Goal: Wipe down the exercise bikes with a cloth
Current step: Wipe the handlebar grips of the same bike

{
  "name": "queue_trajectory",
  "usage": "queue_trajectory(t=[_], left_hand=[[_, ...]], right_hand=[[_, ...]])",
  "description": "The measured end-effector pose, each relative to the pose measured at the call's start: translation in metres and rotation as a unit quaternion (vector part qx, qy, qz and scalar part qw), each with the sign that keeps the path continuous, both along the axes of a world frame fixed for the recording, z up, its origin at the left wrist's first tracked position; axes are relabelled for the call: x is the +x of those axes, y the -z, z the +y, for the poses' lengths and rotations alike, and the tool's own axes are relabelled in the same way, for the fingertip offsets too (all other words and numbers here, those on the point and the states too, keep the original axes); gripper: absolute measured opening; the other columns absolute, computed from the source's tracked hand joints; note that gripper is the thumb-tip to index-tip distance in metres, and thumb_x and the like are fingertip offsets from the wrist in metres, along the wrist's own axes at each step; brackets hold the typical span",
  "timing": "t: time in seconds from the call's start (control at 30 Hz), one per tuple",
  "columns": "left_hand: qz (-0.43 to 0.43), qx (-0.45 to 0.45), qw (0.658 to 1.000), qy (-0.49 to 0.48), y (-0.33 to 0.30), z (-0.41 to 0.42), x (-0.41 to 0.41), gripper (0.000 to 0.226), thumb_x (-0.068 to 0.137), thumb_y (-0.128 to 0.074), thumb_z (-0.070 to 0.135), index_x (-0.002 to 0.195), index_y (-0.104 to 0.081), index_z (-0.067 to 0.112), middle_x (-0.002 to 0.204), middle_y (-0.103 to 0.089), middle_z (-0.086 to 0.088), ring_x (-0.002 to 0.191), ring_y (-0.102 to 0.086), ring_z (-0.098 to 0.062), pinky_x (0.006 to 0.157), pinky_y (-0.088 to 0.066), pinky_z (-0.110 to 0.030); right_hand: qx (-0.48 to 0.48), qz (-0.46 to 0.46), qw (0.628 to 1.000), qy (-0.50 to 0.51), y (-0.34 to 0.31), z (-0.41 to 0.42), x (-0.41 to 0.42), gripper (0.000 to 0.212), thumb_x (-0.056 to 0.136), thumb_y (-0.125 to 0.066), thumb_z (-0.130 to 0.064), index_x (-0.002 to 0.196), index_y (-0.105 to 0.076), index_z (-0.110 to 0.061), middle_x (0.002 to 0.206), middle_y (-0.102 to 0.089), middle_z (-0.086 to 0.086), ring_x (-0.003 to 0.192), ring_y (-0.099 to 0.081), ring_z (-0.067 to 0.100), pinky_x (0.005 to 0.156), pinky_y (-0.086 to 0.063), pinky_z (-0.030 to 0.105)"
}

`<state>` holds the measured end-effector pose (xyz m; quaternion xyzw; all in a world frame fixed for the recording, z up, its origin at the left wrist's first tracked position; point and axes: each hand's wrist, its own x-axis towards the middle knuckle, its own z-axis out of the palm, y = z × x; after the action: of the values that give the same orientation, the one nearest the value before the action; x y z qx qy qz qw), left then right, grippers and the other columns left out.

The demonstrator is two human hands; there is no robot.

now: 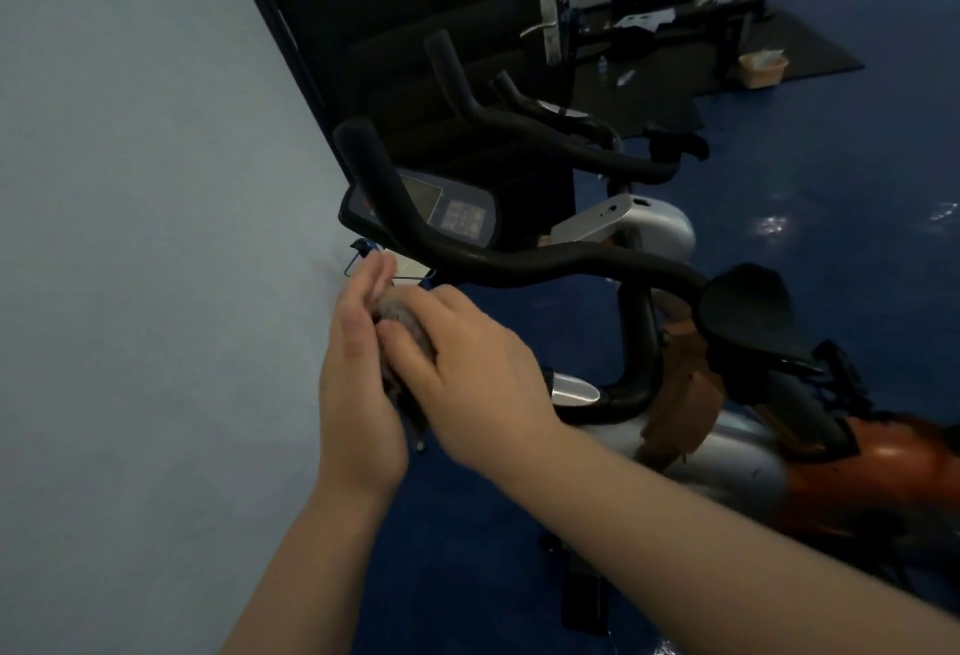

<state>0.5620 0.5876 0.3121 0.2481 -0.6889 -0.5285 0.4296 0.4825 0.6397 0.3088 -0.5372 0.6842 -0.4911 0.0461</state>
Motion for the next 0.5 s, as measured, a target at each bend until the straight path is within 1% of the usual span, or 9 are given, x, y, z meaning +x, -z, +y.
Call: queue_trajectory(t=[0.07,0.1,0.17,0.23,0.27,0.33,0.4,0.47,0.5], left_hand=[[-0.033,-0.045,0.998,0.003,-0.002,0.001,-0.003,0.057,0.096,-0.026,0.051,0.141,-0.046,0.022,0.138,-0.054,0.015,0.127,-0.047,0.007,0.097,-0.04,-0.006],[-0.062,-0.087,0.994,-0.006,-0.003,0.002,-0.005,0.053,0.097,-0.028,0.049,0.138,-0.05,0.023,0.136,-0.055,0.016,0.127,-0.047,0.007,0.1,-0.039,-0.009],[-0.138,-0.214,0.966,-0.035,-0.007,-0.001,-0.008,0.046,0.096,-0.032,0.044,0.128,-0.059,0.024,0.13,-0.058,0.019,0.124,-0.048,0.005,0.109,-0.039,-0.027],[-0.199,-0.357,0.911,-0.055,-0.009,-0.006,-0.012,0.035,0.096,-0.042,0.032,0.113,-0.068,0.018,0.122,-0.062,0.011,0.119,-0.053,-0.005,0.107,-0.04,-0.043],[-0.211,-0.419,0.881,-0.059,-0.009,-0.008,-0.014,0.029,0.095,-0.047,0.025,0.107,-0.071,0.013,0.118,-0.065,0.004,0.115,-0.056,-0.012,0.104,-0.041,-0.044],[-0.212,-0.509,0.832,-0.065,-0.007,-0.01,-0.021,0.023,0.092,-0.054,0.017,0.1,-0.073,0.01,0.11,-0.07,-0.003,0.106,-0.062,-0.021,0.097,-0.045,-0.041],[-0.229,-0.567,0.785,-0.096,-0.003,-0.008,-0.028,0.021,0.091,-0.054,0.018,0.095,-0.075,0.014,0.102,-0.072,0.001,0.095,-0.066,-0.02,0.089,-0.046,-0.037],[-0.267,-0.606,0.738,-0.133,0.003,-0.008,-0.032,0.022,0.09,-0.053,0.022,0.085,-0.074,0.017,0.086,-0.074,0.003,0.077,-0.067,-0.02,0.074,-0.043,-0.035],[-0.28,-0.612,0.725,-0.146,0.006,-0.008,-0.032,0.025,0.09,-0.052,0.023,0.079,-0.073,0.017,0.075,-0.071,0.002,0.068,-0.064,-0.021,0.068,-0.041,-0.035]], right_hand=[[0.017,0.065,0.997,0.026,0.013,0.015,-0.009,0.036,0.1,-0.032,-0.043,0.132,-0.045,-0.031,0.102,-0.055,-0.005,0.085,-0.055,0.016,0.066,-0.047,0.037],[0.04,0.11,0.992,0.048,0.019,0.024,-0.015,0.038,0.1,-0.03,-0.043,0.131,-0.047,-0.028,0.101,-0.056,-0.003,0.083,-0.056,0.018,0.066,-0.046,0.037],[0.083,0.167,0.979,0.08,0.03,0.038,-0.025,0.041,0.099,-0.028,-0.044,0.121,-0.056,-0.022,0.094,-0.058,-0.001,0.078,-0.057,0.021,0.064,-0.045,0.038],[0.088,0.17,0.978,0.087,0.041,0.053,-0.039,0.04,0.098,-0.03,-0.042,0.112,-0.06,-0.018,0.09,-0.06,0.001,0.074,-0.058,0.022,0.062,-0.047,0.039],[0.082,0.169,0.978,0.086,0.048,0.061,-0.048,0.039,0.098,-0.032,-0.039,0.111,-0.062,-0.016,0.09,-0.061,0.002,0.074,-0.058,0.022,0.062,-0.047,0.039],[0.08,0.186,0.976,0.077,0.058,0.077,-0.065,0.038,0.097,-0.037,-0.034,0.108,-0.065,-0.011,0.091,-0.062,0.004,0.075,-0.058,0.022,0.064,-0.048,0.038],[0.069,0.205,0.974,0.07,0.061,0.083,-0.077,0.035,0.096,-0.039,-0.03,0.102,-0.066,-0.008,0.091,-0.062,0.005,0.076,-0.056,0.022,0.065,-0.047,0.037],[0.041,0.179,0.977,0.104,0.063,0.081,-0.076,0.034,0.096,-0.038,-0.027,0.097,-0.066,-0.007,0.092,-0.062,0.006,0.079,-0.056,0.022,0.069,-0.048,0.039],[0.031,0.147,0.981,0.126,0.065,0.082,-0.068,0.035,0.097,-0.037,-0.027,0.102,-0.065,-0.008,0.098,-0.062,0.005,0.087,-0.057,0.021,0.076,-0.049,0.04]])
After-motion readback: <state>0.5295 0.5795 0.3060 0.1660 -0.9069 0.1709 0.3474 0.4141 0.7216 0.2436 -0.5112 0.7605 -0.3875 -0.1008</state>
